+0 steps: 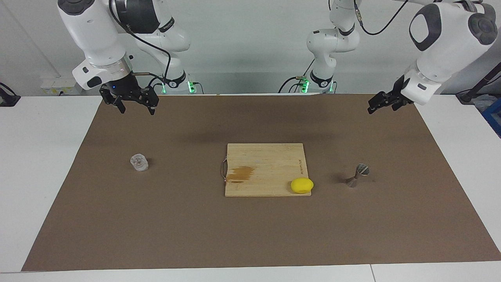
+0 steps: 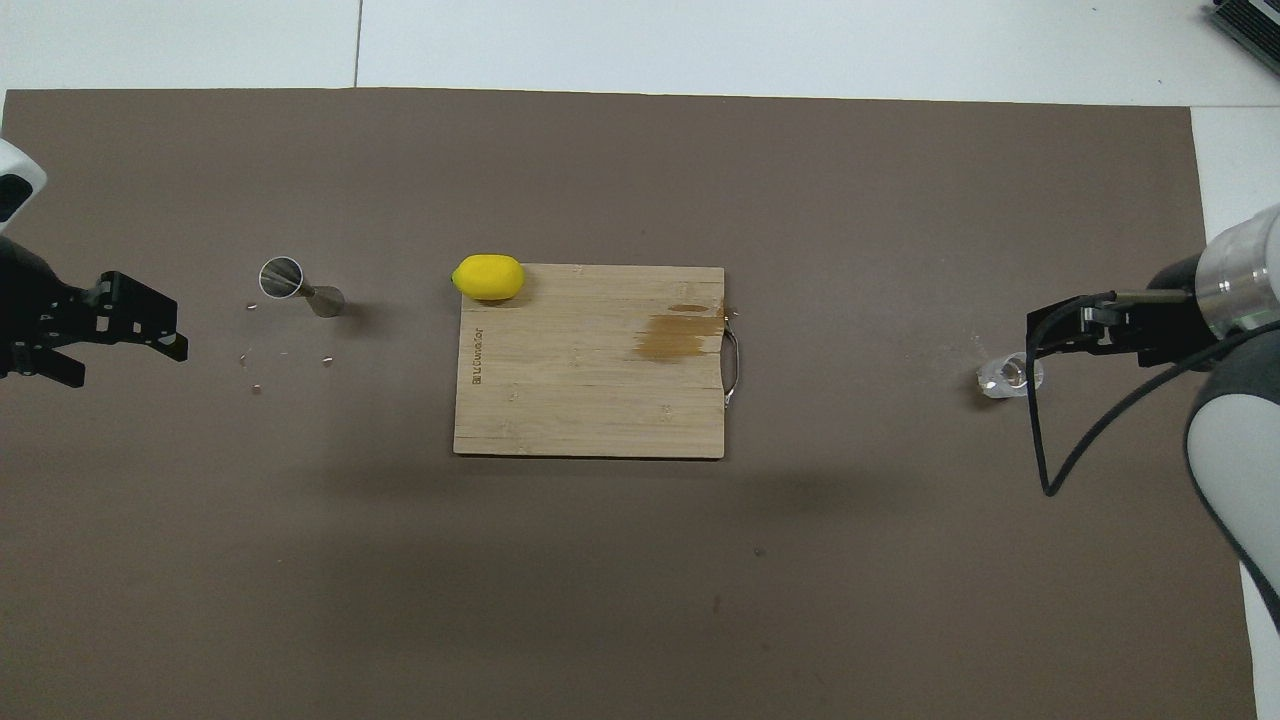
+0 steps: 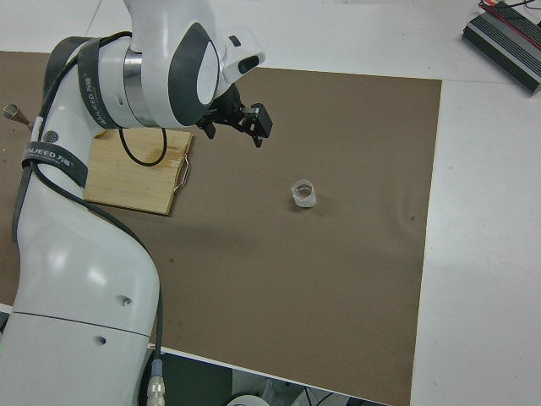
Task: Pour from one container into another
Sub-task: 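Open the left gripper and move it toward the small dark cup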
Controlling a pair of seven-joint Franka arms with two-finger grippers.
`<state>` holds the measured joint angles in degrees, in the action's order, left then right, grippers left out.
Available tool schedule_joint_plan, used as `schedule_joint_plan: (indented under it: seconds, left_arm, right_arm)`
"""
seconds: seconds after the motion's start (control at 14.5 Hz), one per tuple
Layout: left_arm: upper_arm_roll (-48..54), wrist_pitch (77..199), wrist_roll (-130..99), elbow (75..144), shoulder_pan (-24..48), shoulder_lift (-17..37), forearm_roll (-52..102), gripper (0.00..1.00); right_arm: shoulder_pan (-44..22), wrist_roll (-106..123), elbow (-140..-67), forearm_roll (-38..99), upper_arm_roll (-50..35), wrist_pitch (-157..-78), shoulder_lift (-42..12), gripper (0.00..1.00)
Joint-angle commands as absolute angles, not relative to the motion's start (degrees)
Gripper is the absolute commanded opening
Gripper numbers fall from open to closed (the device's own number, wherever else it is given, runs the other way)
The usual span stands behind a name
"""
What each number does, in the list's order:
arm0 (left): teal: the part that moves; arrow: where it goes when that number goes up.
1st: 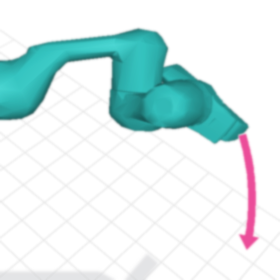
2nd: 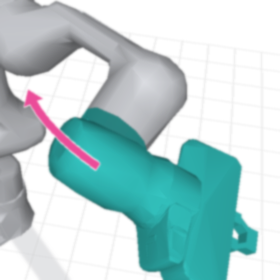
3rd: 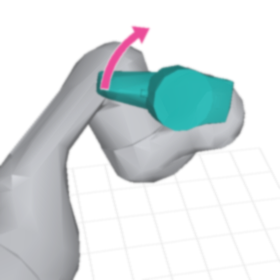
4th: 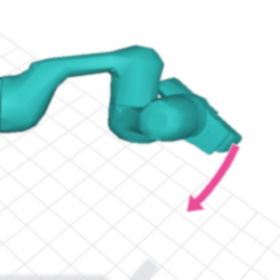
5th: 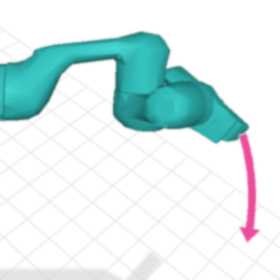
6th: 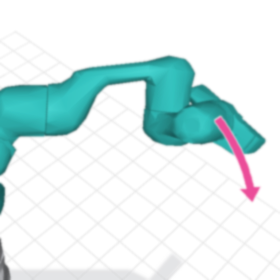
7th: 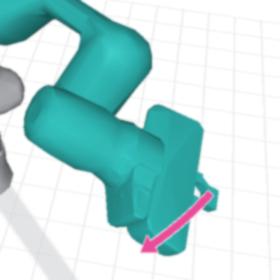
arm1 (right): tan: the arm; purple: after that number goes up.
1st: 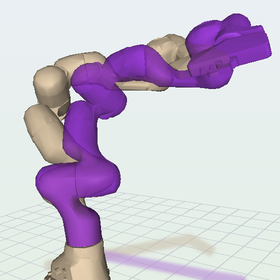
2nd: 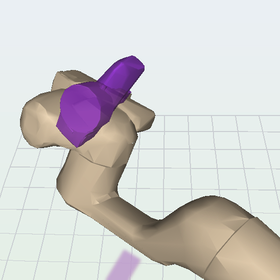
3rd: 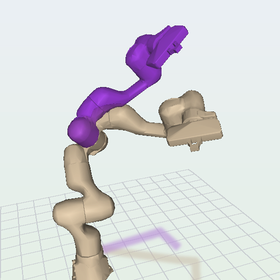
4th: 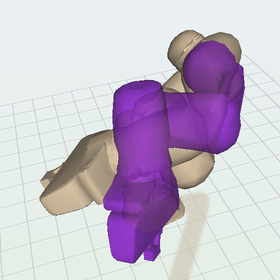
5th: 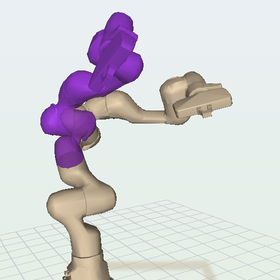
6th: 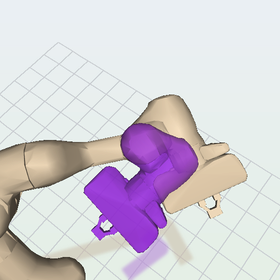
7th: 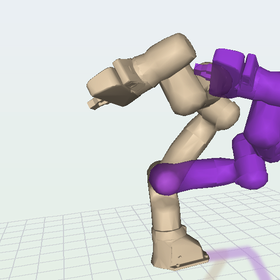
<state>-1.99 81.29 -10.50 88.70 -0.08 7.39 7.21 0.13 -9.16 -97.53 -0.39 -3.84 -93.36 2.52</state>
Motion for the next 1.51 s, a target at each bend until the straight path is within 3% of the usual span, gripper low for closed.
schedule_joint_plan:
  seconds: [0.0, 0.34, 0.69, 1.1, 1.44]
  left_arm:
    - [-4.12, 80.76, -21.92, 85.43, -2.28, 12.74, 13.51, 1.0]
    - [-4.13, 86.99, -47.41, 86.22, -9.65, 17.92, 29.05, 1.0]
    - [-4.13, 95.26, -60.99, 95.08, -14.5, 18.54, 45.24, 1.0]
    - [-4.13, 104.57, -63.9, 108.0, -14.33, 16.0, 57.47, 1.0]
    - [-3.96, 110.02, -63.46, 111.18, -12.75, 15.56, 62.83, 1.0]
  right_arm:
    - [0.79, -8.09, -98.53, 0.44, -4.04, -93.25, 3.69, 1.0]
    - [0.97, -8.17, -98.53, 0.53, -3.87, -93.16, 3.6, 1.0]
    - [2.02, -8.09, -98.53, 0.53, -3.78, -93.16, 3.6, 1.0]
    - [4.21, -8.26, -98.44, 0.53, -3.69, -92.02, 3.6, 1.0]
    - [5.27, -20.69, -98.0, 0.7, -3.69, -95.18, 2.64, 0.98]
